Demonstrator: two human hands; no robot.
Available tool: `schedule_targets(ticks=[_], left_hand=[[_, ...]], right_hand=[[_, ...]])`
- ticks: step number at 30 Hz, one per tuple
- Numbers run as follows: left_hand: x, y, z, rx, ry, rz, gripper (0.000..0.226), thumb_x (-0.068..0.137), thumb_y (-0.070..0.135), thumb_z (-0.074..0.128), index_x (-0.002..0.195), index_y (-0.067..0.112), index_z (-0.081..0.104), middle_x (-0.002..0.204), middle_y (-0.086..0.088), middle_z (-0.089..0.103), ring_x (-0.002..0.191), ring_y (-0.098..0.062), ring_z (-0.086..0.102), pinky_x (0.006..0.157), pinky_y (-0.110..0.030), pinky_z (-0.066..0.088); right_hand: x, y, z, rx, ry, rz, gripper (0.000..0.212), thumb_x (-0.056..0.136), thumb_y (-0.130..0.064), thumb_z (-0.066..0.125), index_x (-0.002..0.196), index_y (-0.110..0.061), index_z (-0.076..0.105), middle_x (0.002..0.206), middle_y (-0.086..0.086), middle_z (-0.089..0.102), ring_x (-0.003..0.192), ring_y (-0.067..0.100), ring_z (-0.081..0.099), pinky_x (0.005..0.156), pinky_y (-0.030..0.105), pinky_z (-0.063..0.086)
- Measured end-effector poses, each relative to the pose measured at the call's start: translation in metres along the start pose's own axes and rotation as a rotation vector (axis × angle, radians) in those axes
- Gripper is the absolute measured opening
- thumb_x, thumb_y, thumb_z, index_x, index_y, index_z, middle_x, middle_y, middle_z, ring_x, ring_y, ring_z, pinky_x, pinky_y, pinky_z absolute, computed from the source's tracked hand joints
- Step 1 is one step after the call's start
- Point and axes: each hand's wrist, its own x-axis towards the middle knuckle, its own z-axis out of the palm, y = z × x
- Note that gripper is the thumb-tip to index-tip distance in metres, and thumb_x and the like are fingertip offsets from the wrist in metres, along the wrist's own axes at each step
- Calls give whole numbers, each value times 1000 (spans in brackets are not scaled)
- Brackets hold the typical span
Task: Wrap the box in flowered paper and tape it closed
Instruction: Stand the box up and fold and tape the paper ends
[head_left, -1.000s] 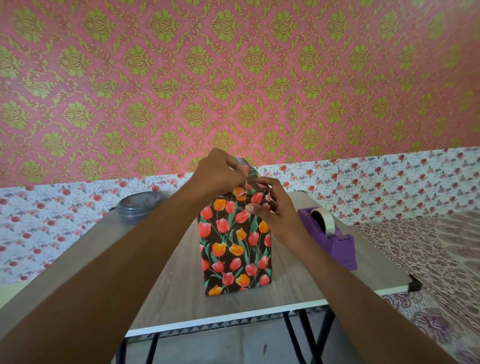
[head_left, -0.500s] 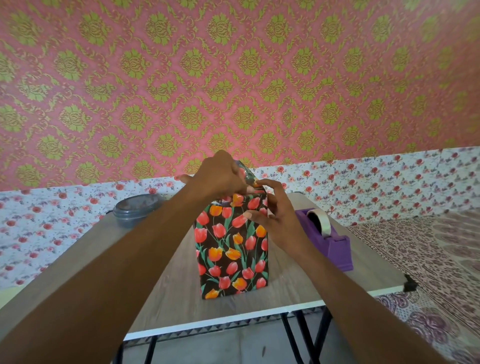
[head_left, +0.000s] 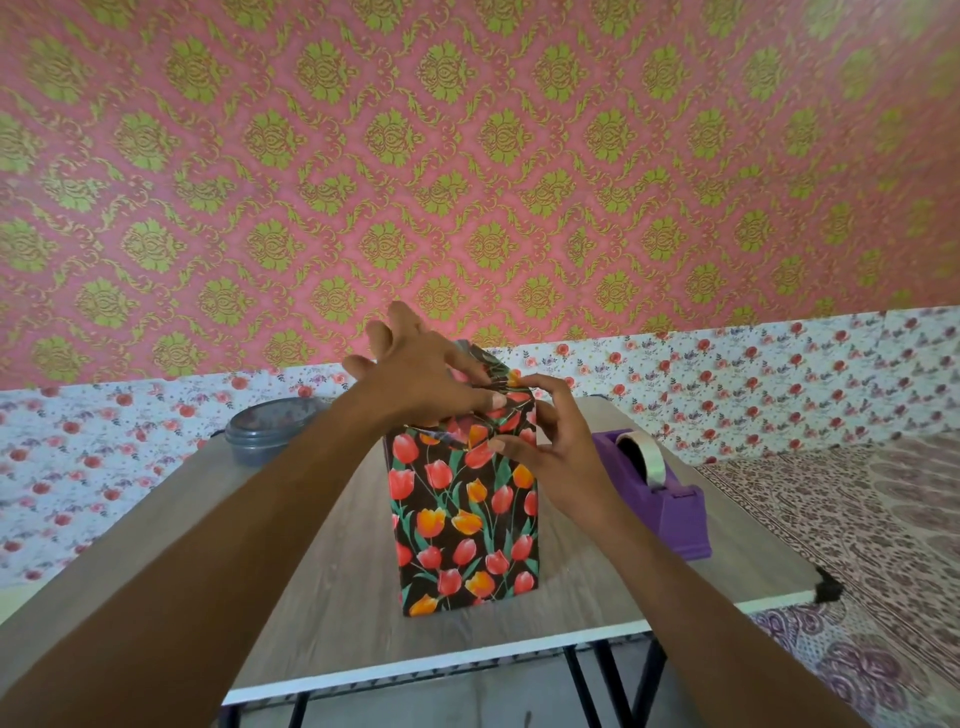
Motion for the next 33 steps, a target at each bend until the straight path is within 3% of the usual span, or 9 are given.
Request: schedule_targets(ticks=[2,4,9,12,14,22,25,28,33], left_hand=[[2,-3,-2,46,6,19,33,71,67,76,95,44,77,123,9,32,118,-21,38,103,-48,41],[2,-6,-1,-68,-36,72,31,73,59,81,97,39,79,123,6,56,109,-13,54,100,-46,47],[3,-18,7,-230,-46,100,35,75,48,83,103,28,79,84,13,67,71,-1,65,86,-38,55],[8,-20,7,-183,-97,21,42,66,64,82,100,41,75,121,-12,50,96,-25,68,91,-35,55],[10,-19,6,-243,-144,15,36,73,51,83,103,36,73,135,-7,51,101,-23,67,81,-25,52],[13,-17,5,-297,-187,-71,39,76,48,82,109,31,70,140,-1,50,124,-29,51,98,-41,40],[12,-17,5,-304,-170,-76,47,66,55,84,107,34,72,141,-2,50,126,-31,51,104,-44,41],[11,-17,5,-308,-170,-67,58,54,63,81,105,37,72,143,0,49,126,-30,51,101,-42,41],[15,-21,8,-308,-166,-50,42,75,49,81,112,33,70,147,-1,46,119,-23,46,93,-35,35]], right_hand=[[-2,-2,0,0,-2,7,81,69,-55,89,135,-38,46,128,6,67,122,27,64,98,55,56],[-2,-4,-1,4,-17,17,81,70,-50,90,137,-37,46,127,6,67,122,27,64,100,56,54],[-5,-1,-15,-9,-51,39,79,78,-31,85,144,-40,42,138,1,63,135,14,54,96,48,58],[-14,2,-28,9,9,53,72,78,-33,81,140,-42,47,135,0,66,134,9,55,97,33,56],[-19,3,-39,-20,42,45,67,78,-34,80,139,-33,52,131,-2,69,130,11,58,104,36,50],[-32,18,-80,-539,428,-28,10,92,-15,74,101,-20,70,104,-4,69,100,10,64,87,37,53],[-35,32,-100,-792,625,207,16,88,-24,73,102,-23,66,115,10,62,112,34,59,93,51,52],[-37,32,-116,-808,587,686,31,88,-43,72,105,-20,60,131,18,48,128,42,42,101,53,37],[-31,44,-140,-605,376,851,63,64,-66,75,94,-12,62,104,14,67,97,33,63,96,50,51]])
